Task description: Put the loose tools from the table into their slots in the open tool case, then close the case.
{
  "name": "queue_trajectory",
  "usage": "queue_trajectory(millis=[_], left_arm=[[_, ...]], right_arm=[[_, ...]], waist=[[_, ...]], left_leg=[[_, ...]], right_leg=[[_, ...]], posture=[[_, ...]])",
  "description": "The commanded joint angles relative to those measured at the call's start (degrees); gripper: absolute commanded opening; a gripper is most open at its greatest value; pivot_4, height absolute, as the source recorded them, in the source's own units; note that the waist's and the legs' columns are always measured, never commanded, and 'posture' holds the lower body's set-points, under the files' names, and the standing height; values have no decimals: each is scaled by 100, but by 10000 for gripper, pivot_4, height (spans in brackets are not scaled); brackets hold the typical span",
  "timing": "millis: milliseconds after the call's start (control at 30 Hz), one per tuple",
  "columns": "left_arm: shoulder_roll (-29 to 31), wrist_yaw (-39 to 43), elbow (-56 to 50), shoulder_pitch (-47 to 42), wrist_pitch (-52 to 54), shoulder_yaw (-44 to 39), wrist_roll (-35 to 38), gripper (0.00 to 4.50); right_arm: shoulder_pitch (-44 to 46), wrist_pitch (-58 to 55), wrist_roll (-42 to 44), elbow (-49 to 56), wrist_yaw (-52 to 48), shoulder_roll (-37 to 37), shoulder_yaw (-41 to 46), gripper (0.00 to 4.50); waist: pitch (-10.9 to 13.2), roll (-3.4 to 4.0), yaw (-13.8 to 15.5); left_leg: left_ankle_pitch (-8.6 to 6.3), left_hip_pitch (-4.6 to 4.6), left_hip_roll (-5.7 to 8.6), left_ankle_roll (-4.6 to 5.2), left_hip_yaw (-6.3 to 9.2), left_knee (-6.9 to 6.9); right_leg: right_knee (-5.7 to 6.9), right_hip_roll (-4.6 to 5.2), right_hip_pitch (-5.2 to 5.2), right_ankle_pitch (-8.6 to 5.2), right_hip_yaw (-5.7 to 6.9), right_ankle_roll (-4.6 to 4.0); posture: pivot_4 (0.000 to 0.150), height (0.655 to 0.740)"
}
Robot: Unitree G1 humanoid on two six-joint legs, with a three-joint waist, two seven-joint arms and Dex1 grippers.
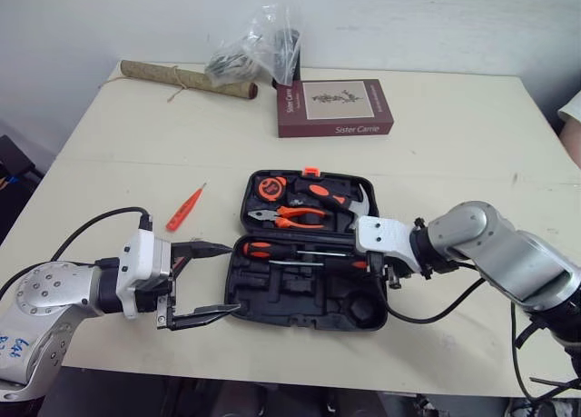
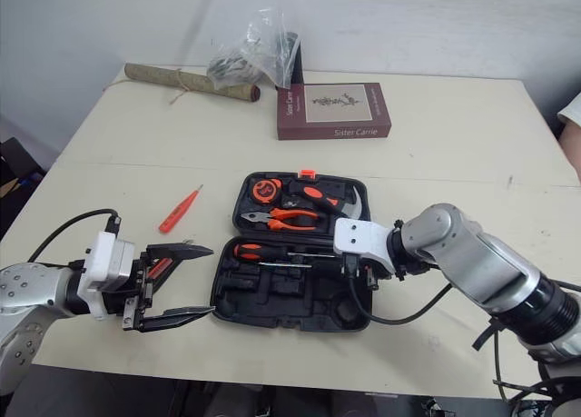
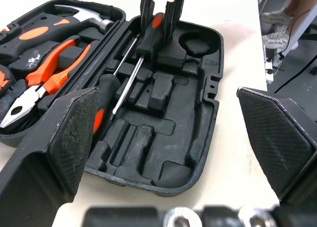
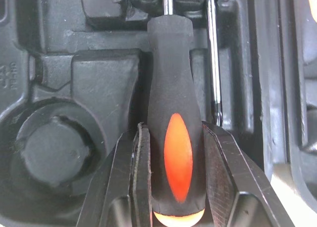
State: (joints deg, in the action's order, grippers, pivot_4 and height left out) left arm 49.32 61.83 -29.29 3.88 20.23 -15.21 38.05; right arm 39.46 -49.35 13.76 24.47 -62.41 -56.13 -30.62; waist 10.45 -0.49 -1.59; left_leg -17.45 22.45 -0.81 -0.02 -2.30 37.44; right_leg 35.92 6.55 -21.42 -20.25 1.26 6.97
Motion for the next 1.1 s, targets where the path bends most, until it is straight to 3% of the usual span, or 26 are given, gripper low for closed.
queue_trajectory(millis=[33,267,333,467,667,833,900,967,1100], left_arm=[[-5,-25,-174,78,-89,-155,-6,45000],[-25,-92,-204,128,-111,-141,1,45000],[-23,-103,-203,140,-85,-146,29,45000],[27,-34,-155,234,12,-224,141,45000],[-8,-1,-125,343,-6,-304,107,45000],[-66,-66,-129,395,-63,-338,50,45000],[-79,-60,-103,422,-101,-356,16,45000],[-87,-48,-70,410,-126,-356,-7,45000],[-99,-51,-24,288,-158,-281,-37,45000]], right_arm=[[49,-55,-257,7,-70,31,-115,9826],[55,-126,-318,67,-324,-6,-60,9826],[52,-140,-261,100,-390,6,21,20389],[67,-83,4,194,-701,7,310,36595],[145,447,-51,77,-1493,-444,336,36595],[-134,686,592,-273,-1299,127,1201,36595],[-485,1078,1251,-396,-1224,746,1907,31131],[-909,1377,1655,-458,-1080,1292,2357,22966],[-1382,2144,1333,-692,-679,1925,2328,3318]], waist=[[0,0,0],[0,0,-1],[0,0,4],[-1,-2,-3],[-1,-1,-6],[-3,-6,-18],[-3,-6,-7],[-5,-9,2],[-5,-9,1]], left_leg=[[0,0,0,-1,0,0],[1,0,0,0,-1,5],[1,0,0,0,-1,3],[0,1,0,0,-1,0],[1,-1,-1,1,-11,1],[1,-4,-1,2,-13,1],[2,-5,-3,0,-12,-5],[5,-6,-5,-5,-9,-8],[5,-5,-1,-4,-14,0]], right_leg=[[0,0,0,0,0,0],[3,0,1,0,-1,0],[2,0,1,0,0,0],[-3,0,1,0,1,0],[3,-2,-4,0,-2,0],[4,-1,-2,0,-8,0],[4,-5,-1,0,-5,0],[3,-9,1,0,-1,-1],[7,-9,3,1,1,2]], posture=[[1500,7400],[1500,7400],[1500,7400],[1500,7400],[1500,7400],[1500,7400],[1500,7400],[1500,7400],[1500,7400]])
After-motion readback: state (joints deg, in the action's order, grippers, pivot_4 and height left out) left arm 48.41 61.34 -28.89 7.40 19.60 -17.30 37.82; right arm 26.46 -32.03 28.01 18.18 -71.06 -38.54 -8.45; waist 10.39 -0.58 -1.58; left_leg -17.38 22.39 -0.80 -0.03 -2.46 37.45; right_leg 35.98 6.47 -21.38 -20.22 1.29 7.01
